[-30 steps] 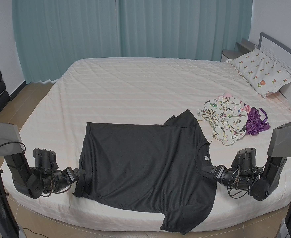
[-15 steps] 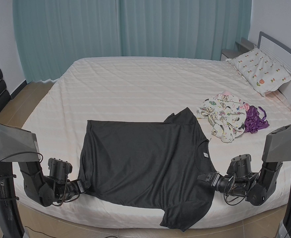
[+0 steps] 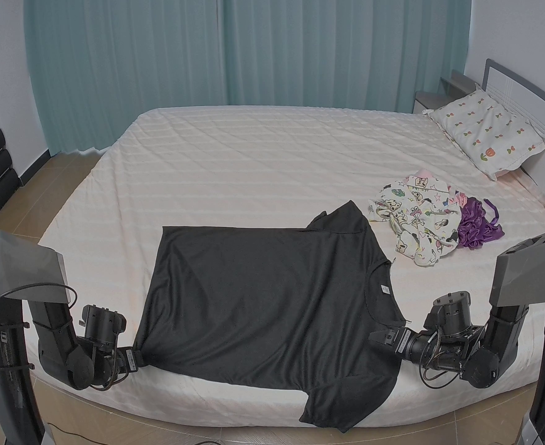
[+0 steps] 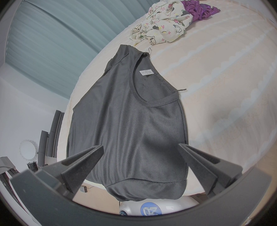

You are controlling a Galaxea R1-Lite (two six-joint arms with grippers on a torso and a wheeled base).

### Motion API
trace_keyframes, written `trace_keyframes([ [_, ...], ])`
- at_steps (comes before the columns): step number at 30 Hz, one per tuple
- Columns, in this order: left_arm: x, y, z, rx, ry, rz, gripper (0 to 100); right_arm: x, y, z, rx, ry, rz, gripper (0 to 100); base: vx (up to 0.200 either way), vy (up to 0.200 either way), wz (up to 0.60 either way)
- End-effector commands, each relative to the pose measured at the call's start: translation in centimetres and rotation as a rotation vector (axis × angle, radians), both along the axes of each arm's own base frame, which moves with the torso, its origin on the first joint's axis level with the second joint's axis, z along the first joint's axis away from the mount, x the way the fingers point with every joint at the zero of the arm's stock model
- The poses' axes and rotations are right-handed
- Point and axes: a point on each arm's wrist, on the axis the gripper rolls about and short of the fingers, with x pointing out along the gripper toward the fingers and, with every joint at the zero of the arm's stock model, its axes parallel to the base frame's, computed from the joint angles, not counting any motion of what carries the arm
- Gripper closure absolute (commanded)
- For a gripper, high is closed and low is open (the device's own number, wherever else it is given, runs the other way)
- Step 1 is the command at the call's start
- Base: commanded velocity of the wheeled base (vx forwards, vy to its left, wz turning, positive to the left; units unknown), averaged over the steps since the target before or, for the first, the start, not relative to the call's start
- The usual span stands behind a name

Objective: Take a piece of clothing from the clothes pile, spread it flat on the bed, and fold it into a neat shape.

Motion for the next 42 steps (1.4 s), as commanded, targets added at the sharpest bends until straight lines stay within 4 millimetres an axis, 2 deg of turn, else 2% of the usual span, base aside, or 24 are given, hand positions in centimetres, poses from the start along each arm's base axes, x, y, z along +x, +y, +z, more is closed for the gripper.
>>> trace_keyframes([
  [1,-0.4,0.7,-0.4,0.014,0.033,0.014,0,-0.3,0.0,-0.2,-0.005,0.009,0.003,0,0.0,0.0,0.0],
  [10,-0.3,2.1,-0.2,0.028,0.054,0.033,0,-0.5,-0.1,-0.3,-0.013,0.015,0.011,0,0.0,0.0,0.0],
  [17,-0.6,3.1,0.8,-0.057,0.055,-0.03,0,-0.5,-0.1,-0.3,-0.017,0.015,0.014,0,0.0,0.0,0.0],
  [19,-0.8,3.8,0.8,-0.048,0.079,-0.032,0,-0.5,-0.1,-0.3,-0.017,0.015,0.014,0,0.0,0.0,0.0],
  [21,-0.9,5.3,1.0,-0.016,0.09,-0.026,0,-0.6,-0.1,-0.3,-0.018,0.018,0.014,0,0.0,0.0,0.0],
  [25,-0.8,6.2,1.6,-0.005,0.066,-0.014,0,-0.6,-0.1,-0.3,-0.018,0.018,0.014,0,0.0,0.0,0.0],
  [31,-1.6,5.7,3.3,-0.126,0.008,-0.114,0,-0.6,-0.1,-0.3,-0.018,0.018,0.014,0,0.0,0.0,0.0],
  [35,-1.8,5.8,3.1,-0.148,0.018,-0.146,0,-0.6,-0.2,-0.3,-0.019,0.02,0.012,0,0.0,0.0,0.0],
  [42,-3.1,8.0,2.8,-0.058,0.085,-0.192,0,-0.8,-0.3,-0.4,-0.029,0.022,0.015,0,0.0,0.0,0.0],
])
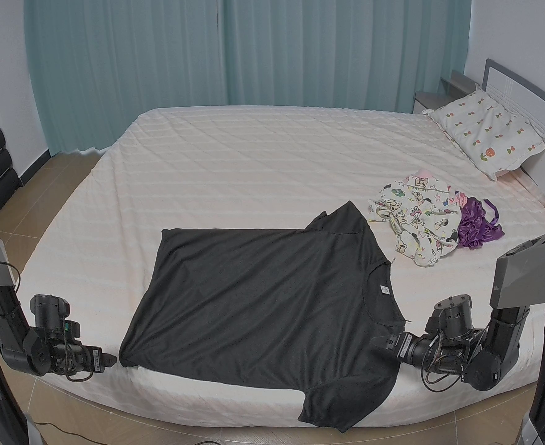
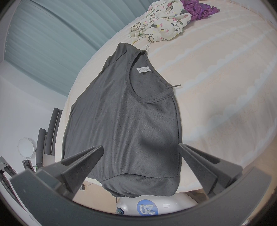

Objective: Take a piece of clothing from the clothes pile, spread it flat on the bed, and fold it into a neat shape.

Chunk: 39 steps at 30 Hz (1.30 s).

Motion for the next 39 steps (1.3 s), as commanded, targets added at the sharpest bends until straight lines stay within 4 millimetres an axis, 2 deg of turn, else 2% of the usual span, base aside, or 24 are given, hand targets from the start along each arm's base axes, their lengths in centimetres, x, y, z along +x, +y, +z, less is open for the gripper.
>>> trace_keyframes([
  [1,-0.9,1.3,0.0,0.022,0.021,0.021,0,-0.1,-0.1,-0.1,-0.008,0.004,0.004,0,0.0,0.0,0.0],
  [6,-0.6,1.5,0.2,0.001,-0.005,0.017,0,-0.1,-0.1,-0.1,-0.01,0.005,0.007,0,0.0,0.0,0.0],
  [12,0.3,0.4,0.8,-0.248,-0.09,-0.039,0,0.2,-0.6,-0.1,-0.024,-0.007,0.004,0,0.0,0.0,0.0],
  [13,0.3,0.4,0.8,-0.248,-0.09,-0.039,0,0.2,-0.6,-0.1,-0.024,-0.007,0.004,0,0.0,0.0,0.0],
  [15,2.2,-2.1,1.1,-0.4,-0.119,0.027,0,0.3,-0.6,-0.5,-0.044,-0.006,0.021,0,0.0,0.0,0.0],
  [18,3.5,-3.6,1.2,-0.48,-0.131,0.065,0,0.3,-0.5,-0.6,-0.056,-0.008,0.034,0,0.0,0.0,0.0],
  [21,4.2,-3.9,0.9,-0.486,-0.13,0.07,0,0.6,-0.4,-0.6,-0.062,-0.009,0.039,0,0.0,0.0,0.0],
  [27,5.8,-4.6,-1.7,-0.394,-0.116,0.119,0,1.4,-0.5,-0.8,-0.1,-0.005,0.055,0,0.0,0.0,0.0],
  [39,5.8,-5.1,-3.5,-0.302,-0.109,0.148,0,2.3,-0.1,-1.3,-0.124,0.008,0.054,0,0.0,0.0,0.0],
])
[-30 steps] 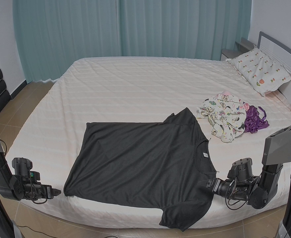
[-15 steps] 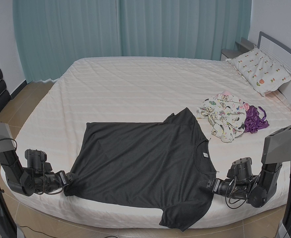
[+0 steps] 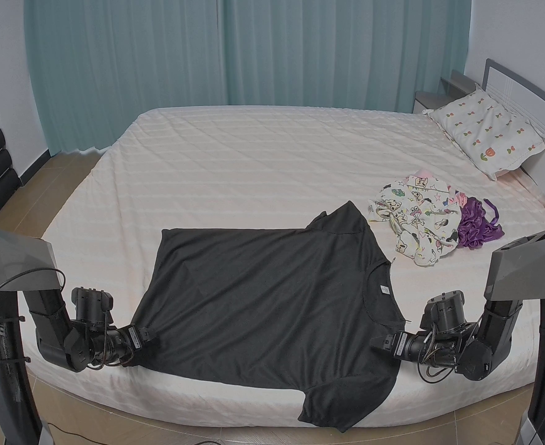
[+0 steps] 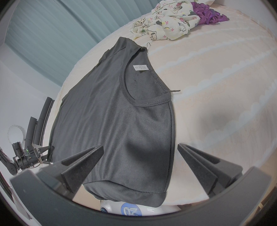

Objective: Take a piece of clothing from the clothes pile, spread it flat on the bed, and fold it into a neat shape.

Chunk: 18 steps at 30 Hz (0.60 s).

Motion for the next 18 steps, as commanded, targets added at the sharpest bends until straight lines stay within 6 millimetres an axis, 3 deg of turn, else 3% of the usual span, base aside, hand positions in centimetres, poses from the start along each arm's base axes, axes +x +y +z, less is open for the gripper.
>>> trace_keyframes([
  [1,0.1,-0.2,-1.2,0.009,0.028,-0.003,0,0.7,0.1,0.0,0.0,-0.015,-0.002,0,0.0,0.0,0.0],
  [2,0.2,-0.2,-1.1,0.004,0.017,-0.001,0,0.9,0.1,0.1,0.0,-0.021,-0.005,0,0.0,0.0,0.0],
  [3,0.2,-0.2,-1.1,0.002,0.008,0.002,100,1.2,0.0,0.1,0.001,-0.026,-0.01,0,0.0,0.0,0.0],
  [14,0.0,-0.2,-1.0,-0.003,0.001,0.006,100,2.9,1.6,-0.7,-0.065,0.039,0.028,0,0.0,0.0,0.0],
  [15,-0.1,-0.2,-1.0,-0.003,0.004,0.006,100,3.3,1.7,-0.9,-0.077,0.036,0.019,100,0.0,0.0,0.0],
  [18,-0.1,-0.2,-1.0,-0.003,0.004,0.006,100,3.5,1.9,-0.9,-0.087,0.027,0.014,100,0.0,0.0,0.0],
])
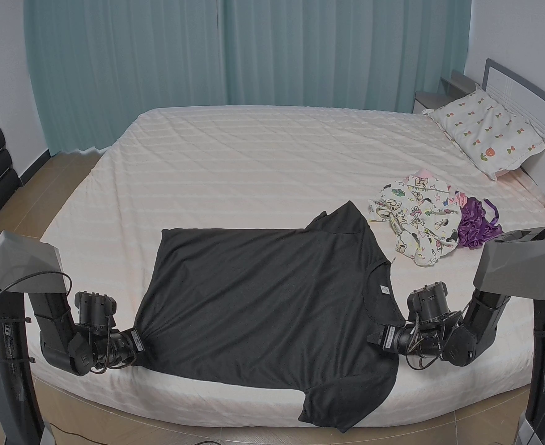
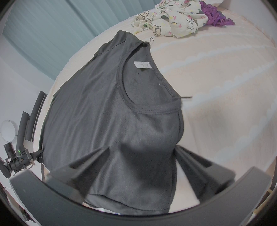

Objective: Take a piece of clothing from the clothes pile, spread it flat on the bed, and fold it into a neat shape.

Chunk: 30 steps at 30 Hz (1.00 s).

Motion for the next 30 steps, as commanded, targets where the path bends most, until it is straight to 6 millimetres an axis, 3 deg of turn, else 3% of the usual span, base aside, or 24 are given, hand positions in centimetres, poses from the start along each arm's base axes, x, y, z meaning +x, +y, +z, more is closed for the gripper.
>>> trace_keyframes([
  [1,-0.2,0.0,0.0,0.0,0.005,0.0,100,0.6,0.4,-0.2,-0.007,-0.008,0.002,100,0.0,0.0,0.0],
  [6,-0.5,-0.1,0.1,-0.003,0.013,-0.002,100,1.5,-1.5,0.5,-0.002,-0.042,-0.059,100,0.0,0.0,0.0],
  [11,-0.5,-0.6,0.1,-0.013,0.012,-0.007,100,4.1,-3.2,1.6,0.02,-0.155,-0.058,100,0.0,0.0,0.0],
  [16,-0.7,-1.5,0.0,-0.025,0.02,-0.022,100,5.6,-3.3,2.1,0.051,-0.226,0.032,100,0.0,0.0,0.0],
  [26,-0.8,-1.8,-0.1,-0.026,0.025,-0.031,100,9.0,-2.5,-0.3,-0.018,-0.289,0.096,100,0.0,0.0,0.0],
  [27,-0.8,-1.8,-0.1,-0.026,0.024,-0.031,100,9.3,-2.4,-0.2,-0.023,-0.3,0.093,0,0.0,0.0,0.0],
  [30,-0.8,-1.8,-0.1,-0.026,0.024,-0.031,100,9.3,-2.3,-0.1,-0.017,-0.308,0.089,0,0.0,0.0,0.0],
])
